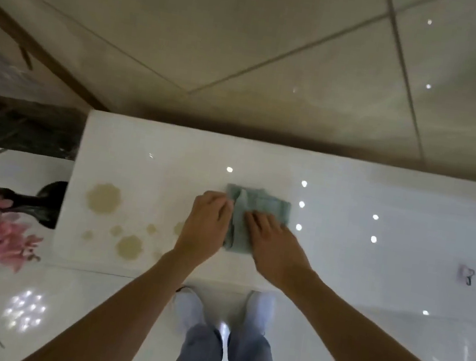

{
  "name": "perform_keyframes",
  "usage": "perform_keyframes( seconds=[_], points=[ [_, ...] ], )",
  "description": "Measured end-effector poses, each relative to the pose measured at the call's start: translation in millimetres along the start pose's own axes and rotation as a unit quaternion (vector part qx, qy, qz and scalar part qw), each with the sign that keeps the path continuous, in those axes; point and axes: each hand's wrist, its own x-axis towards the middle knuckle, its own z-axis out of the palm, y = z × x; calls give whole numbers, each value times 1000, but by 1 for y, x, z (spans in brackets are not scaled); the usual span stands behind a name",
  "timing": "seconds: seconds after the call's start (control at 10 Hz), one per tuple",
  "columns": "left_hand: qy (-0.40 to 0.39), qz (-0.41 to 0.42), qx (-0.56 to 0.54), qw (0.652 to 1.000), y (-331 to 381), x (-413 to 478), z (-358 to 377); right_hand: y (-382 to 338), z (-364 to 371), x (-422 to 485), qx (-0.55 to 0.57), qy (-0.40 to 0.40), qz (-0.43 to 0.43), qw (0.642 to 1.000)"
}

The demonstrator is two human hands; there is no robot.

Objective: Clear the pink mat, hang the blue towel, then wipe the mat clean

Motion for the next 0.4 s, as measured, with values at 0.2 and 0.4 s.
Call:
perform_keyframes(
  seconds=[0.2,0.4],
  points=[
    [0,42,84,996,-34,-16,32,-32,39,-15,-39,-61,62,995],
    [-99,7,116,988,-10,-19,-1,-34,-11,-15,43,-162,81,983]
  ],
)
